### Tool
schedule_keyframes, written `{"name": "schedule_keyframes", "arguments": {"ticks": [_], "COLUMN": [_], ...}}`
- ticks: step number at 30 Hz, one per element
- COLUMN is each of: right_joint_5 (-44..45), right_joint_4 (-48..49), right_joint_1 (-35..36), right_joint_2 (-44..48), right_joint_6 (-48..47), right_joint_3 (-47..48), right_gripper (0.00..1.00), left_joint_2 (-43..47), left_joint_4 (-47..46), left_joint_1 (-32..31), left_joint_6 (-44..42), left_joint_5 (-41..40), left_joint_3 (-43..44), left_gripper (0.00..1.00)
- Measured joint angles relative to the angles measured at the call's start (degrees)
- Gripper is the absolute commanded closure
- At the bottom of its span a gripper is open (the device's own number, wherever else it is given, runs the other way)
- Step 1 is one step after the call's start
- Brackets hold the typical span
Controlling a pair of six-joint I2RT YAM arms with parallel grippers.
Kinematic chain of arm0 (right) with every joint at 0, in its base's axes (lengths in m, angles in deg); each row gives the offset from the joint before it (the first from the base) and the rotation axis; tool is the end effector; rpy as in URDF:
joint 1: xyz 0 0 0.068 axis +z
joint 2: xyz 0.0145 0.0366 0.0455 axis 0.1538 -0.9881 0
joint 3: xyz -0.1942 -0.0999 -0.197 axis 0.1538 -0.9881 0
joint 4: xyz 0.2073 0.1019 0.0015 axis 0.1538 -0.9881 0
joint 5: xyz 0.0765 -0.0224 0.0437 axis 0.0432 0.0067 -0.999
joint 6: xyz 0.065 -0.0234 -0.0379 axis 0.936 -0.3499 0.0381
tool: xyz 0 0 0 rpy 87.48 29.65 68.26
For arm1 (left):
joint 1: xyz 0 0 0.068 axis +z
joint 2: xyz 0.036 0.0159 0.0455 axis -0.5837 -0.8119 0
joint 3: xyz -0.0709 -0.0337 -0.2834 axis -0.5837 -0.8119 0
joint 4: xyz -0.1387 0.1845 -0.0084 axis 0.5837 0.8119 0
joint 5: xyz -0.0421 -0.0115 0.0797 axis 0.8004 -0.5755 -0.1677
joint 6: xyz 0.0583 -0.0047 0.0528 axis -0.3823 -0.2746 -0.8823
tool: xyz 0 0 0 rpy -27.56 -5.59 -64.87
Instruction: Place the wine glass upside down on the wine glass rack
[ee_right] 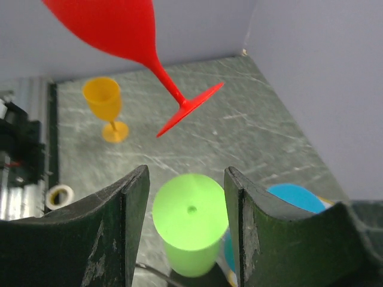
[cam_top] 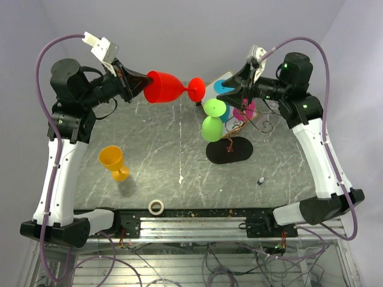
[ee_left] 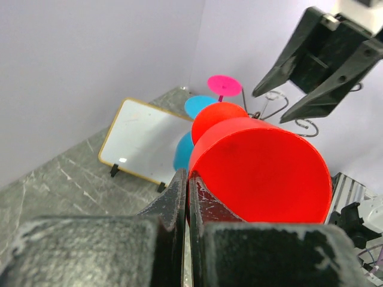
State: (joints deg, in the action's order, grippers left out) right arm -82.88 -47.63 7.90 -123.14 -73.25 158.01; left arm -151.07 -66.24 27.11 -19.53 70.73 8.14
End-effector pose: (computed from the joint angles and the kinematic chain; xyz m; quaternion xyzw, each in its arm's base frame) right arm 0.2340 0.1272 0.5017 -0.4610 0.5834 0.3587 0.5643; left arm 0.1996 -0.0777 0.5271 0.2485 0.6445 -0.3812 0.6145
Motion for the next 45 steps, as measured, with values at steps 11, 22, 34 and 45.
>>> {"name": "schedule_keyframes", "arguments": {"ticks": [11, 22, 34, 45], "right_joint_5": [-7.1, -4.6, 1.2, 4.9], "right_joint_4": [18.2, 22.7, 22.6, 22.0], "right_joint_1": [1.1, 3.7, 5.0, 5.5], "right_joint_2": [-4.4, -7.6, -10.9, -11.7], "right_joint_6": [25.4, 33.6, 38.0, 39.2], "right_joint_3": [-3.1, -2.0, 1.1, 1.9], "right_gripper": [0.51, 0.69, 0.80, 0.93], "left_joint_2": [-2.3, -4.4, -4.5, -4.4], "left_joint_4": [-2.3, -0.1, 1.1, 1.2], "left_joint_1": [-3.2, -5.0, -5.4, -6.0], "left_joint_6": [0.2, -4.9, -8.4, -11.2], "left_joint_5": [-1.5, -6.1, -8.3, -8.5], "left_joint_3": [5.5, 8.7, 9.4, 9.2], "left_gripper": [0.93, 0.93, 0.93, 0.93]}}
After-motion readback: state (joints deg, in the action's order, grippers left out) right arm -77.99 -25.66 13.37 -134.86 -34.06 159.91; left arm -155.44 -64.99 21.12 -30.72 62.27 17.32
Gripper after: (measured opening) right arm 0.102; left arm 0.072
